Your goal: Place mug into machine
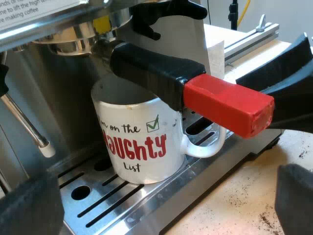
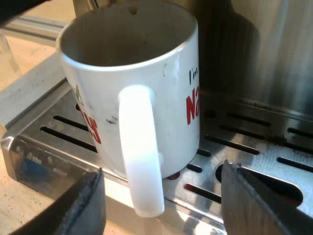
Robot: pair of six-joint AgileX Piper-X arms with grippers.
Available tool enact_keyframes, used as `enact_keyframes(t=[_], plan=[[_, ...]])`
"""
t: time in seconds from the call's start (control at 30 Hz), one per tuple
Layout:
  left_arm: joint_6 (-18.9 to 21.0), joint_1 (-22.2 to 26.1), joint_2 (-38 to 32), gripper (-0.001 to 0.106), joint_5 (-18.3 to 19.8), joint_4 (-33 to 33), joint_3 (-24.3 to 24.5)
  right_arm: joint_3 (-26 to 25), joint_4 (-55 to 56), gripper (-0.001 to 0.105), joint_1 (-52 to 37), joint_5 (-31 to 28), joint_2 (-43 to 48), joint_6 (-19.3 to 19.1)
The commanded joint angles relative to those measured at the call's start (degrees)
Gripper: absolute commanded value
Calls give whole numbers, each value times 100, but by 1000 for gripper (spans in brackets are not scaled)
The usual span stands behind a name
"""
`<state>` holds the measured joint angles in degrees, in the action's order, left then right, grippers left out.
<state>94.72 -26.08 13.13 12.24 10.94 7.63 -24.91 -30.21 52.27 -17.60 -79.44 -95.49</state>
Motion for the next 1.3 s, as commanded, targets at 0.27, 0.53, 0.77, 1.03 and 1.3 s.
enact_keyframes(t=[0.27, 0.53, 0.77, 1.03, 1.3], plan=[[-14, -23, -2, 89, 33, -100, 15, -45, -1416, 54, 8, 105, -886, 12], [-14, -23, -2, 89, 33, -100, 15, -529, -1626, 54, -2, 105, -1523, 12], [-14, -23, -2, 89, 33, -100, 15, -1061, -1626, 54, -2, -173, -1973, 12], [-14, -23, -2, 89, 33, -100, 15, -1478, -1593, 54, -2, -289, -2319, 12], [-14, -23, -2, 89, 33, -129, 46, -1497, -1226, 54, -2, -412, -2138, 22]])
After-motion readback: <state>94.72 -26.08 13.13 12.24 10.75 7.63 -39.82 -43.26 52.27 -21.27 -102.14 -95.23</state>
